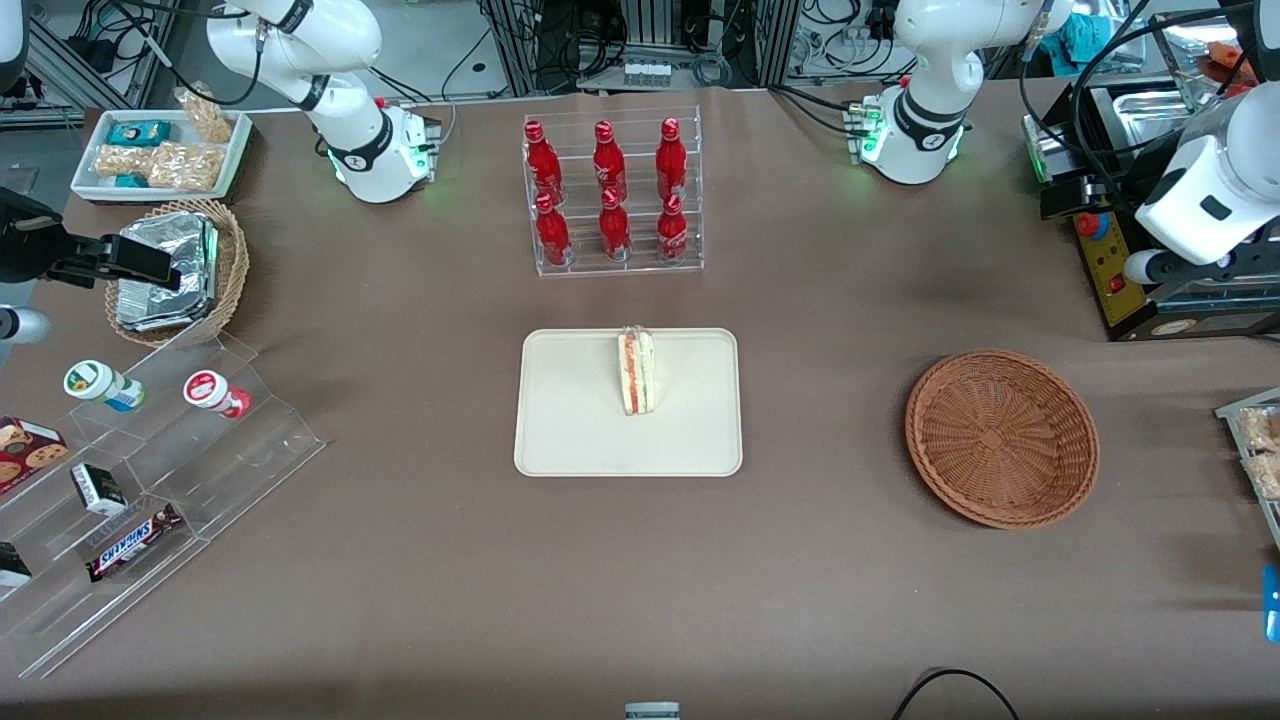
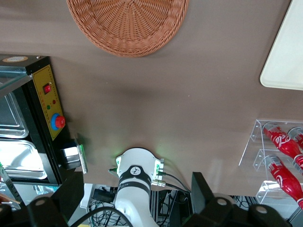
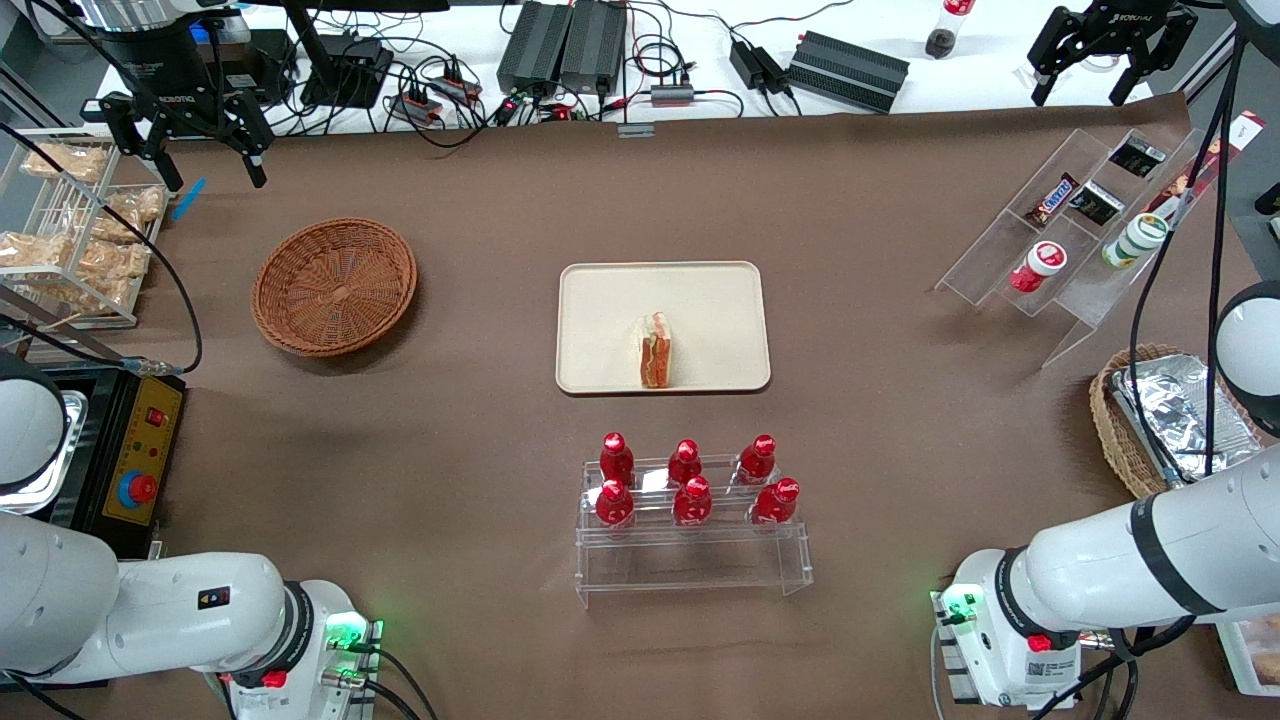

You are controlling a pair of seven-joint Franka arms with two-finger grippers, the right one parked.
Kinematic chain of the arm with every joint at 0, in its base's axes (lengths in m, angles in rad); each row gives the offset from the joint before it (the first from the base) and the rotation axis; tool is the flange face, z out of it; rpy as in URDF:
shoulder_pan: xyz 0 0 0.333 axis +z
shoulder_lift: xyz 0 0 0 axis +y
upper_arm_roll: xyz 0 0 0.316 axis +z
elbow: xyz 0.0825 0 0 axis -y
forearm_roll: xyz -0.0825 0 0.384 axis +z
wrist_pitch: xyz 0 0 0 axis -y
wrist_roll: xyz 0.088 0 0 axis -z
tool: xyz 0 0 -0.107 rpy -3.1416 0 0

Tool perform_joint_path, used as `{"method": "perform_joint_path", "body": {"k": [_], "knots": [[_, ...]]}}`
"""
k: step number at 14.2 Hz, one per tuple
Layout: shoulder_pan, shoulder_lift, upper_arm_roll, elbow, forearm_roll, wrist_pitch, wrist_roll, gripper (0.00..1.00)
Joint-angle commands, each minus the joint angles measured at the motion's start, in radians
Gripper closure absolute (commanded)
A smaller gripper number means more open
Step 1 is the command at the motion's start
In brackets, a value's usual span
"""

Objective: Place sandwich from basket to tray

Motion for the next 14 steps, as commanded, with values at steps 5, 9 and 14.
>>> {"method": "perform_joint_path", "body": {"k": [5, 9, 14], "knots": [[-0.007, 0.011, -0.010, 0.013, 0.006, 0.004, -0.113, 0.00], [-0.010, -0.062, -0.012, -0.123, 0.006, 0.163, -0.113, 0.00], [-0.010, -0.122, -0.013, -0.218, 0.003, 0.246, -0.114, 0.00]]}}
